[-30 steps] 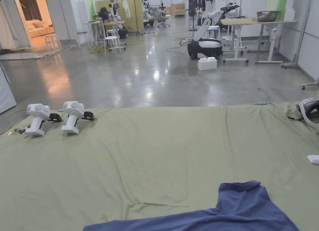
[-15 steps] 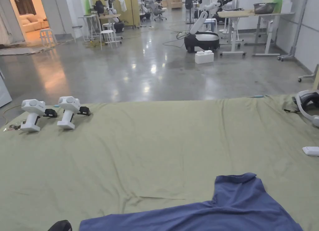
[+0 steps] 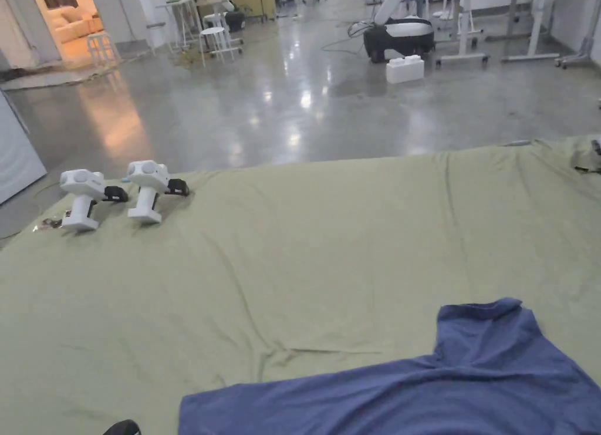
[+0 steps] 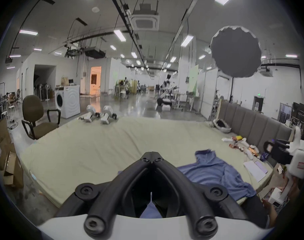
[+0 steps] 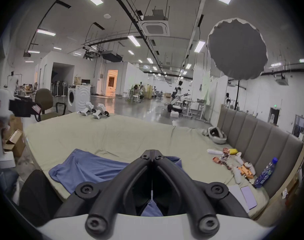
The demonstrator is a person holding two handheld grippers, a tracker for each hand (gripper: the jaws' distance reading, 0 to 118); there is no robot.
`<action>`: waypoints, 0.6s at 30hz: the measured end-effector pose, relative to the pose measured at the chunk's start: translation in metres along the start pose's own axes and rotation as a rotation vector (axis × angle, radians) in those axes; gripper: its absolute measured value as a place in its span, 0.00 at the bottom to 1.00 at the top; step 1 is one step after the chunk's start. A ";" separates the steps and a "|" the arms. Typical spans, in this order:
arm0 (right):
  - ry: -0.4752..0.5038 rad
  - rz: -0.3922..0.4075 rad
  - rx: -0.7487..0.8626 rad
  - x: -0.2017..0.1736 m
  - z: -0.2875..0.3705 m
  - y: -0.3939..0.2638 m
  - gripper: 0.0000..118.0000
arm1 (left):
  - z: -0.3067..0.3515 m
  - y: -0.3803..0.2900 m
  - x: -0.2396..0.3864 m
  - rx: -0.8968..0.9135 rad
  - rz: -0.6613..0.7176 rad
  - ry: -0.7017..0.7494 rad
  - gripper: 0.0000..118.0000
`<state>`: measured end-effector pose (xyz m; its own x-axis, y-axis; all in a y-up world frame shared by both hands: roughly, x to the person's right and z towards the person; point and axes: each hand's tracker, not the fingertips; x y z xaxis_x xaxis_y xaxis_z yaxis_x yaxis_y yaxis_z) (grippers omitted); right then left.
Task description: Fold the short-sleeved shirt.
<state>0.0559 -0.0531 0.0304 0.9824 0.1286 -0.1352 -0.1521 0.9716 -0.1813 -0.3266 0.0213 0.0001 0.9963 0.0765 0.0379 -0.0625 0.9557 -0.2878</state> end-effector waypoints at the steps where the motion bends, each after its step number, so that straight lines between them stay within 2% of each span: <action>1: 0.008 -0.014 -0.024 0.001 -0.004 -0.003 0.02 | -0.019 -0.002 -0.005 -0.040 0.009 0.022 0.11; 2: 0.023 -0.032 -0.052 0.003 -0.008 -0.006 0.02 | -0.040 -0.007 -0.015 -0.086 0.035 0.031 0.44; 3: 0.042 -0.055 -0.080 0.006 -0.011 -0.009 0.02 | -0.067 -0.013 -0.030 -0.142 0.080 0.027 0.85; 4: 0.047 -0.080 -0.100 0.010 -0.013 -0.014 0.02 | -0.102 -0.021 -0.048 -0.256 0.134 0.007 0.86; 5: 0.051 -0.098 -0.125 0.013 -0.014 -0.017 0.02 | -0.125 -0.027 -0.061 -0.283 0.184 -0.037 0.85; 7: 0.049 -0.118 -0.212 0.021 -0.019 -0.027 0.02 | -0.175 -0.049 -0.087 -0.330 0.264 -0.024 0.85; 10: 0.014 -0.133 -0.290 0.034 -0.017 -0.046 0.02 | -0.249 -0.069 -0.102 -0.441 0.205 0.038 0.84; 12: 0.002 -0.172 -0.334 0.044 -0.014 -0.055 0.02 | -0.293 -0.079 -0.098 -0.543 0.097 0.093 0.83; 14: -0.023 -0.217 -0.361 0.054 -0.012 -0.061 0.02 | -0.324 -0.088 -0.095 -0.611 0.055 0.099 0.83; 17: -0.085 -0.258 -0.387 0.066 -0.007 -0.065 0.02 | -0.351 -0.100 -0.095 -0.643 0.078 0.116 0.76; 18: -0.105 -0.269 -0.383 0.069 -0.005 -0.067 0.02 | -0.361 -0.105 -0.098 -0.683 0.108 0.093 0.67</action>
<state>0.1338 -0.1099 0.0285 0.9950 -0.0785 0.0612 0.0992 0.8325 -0.5450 -0.3966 -0.1893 -0.3185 0.9894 0.1066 -0.0983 -0.1410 0.5487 -0.8240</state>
